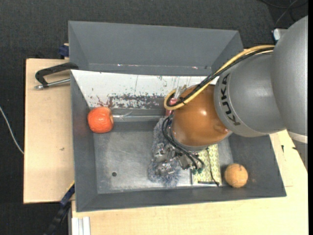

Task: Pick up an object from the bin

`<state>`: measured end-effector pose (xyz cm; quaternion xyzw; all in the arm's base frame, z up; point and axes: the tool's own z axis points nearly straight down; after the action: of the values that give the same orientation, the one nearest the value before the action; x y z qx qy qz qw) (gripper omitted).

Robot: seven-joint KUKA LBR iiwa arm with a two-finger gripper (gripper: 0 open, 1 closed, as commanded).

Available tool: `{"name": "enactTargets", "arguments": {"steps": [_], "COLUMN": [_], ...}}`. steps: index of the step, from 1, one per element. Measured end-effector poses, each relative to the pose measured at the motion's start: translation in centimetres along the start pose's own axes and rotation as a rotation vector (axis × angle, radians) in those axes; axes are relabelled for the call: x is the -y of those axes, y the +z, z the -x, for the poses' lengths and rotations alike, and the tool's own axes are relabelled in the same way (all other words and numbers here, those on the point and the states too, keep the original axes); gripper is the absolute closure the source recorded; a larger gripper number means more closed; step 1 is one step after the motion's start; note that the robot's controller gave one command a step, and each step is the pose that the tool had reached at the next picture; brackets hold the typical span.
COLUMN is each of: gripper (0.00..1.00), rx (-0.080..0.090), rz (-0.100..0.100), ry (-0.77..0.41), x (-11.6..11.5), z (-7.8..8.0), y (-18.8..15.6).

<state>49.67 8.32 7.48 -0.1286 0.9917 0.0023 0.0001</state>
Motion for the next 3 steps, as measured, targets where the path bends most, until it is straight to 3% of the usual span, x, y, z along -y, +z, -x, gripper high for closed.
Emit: {"name": "enactTargets", "arguments": {"steps": [1,2,3], "gripper": [1.0,1.0,0.0], "rx": [0.0,0.004,0.004], "rz": [0.0,-0.004,-0.004], "ry": [0.0,-0.011,-0.01], "x": [0.0,0.2,0.3], "z": [0.0,0.5,0.4], "y": [0.0,-13.4,-13.4]}}
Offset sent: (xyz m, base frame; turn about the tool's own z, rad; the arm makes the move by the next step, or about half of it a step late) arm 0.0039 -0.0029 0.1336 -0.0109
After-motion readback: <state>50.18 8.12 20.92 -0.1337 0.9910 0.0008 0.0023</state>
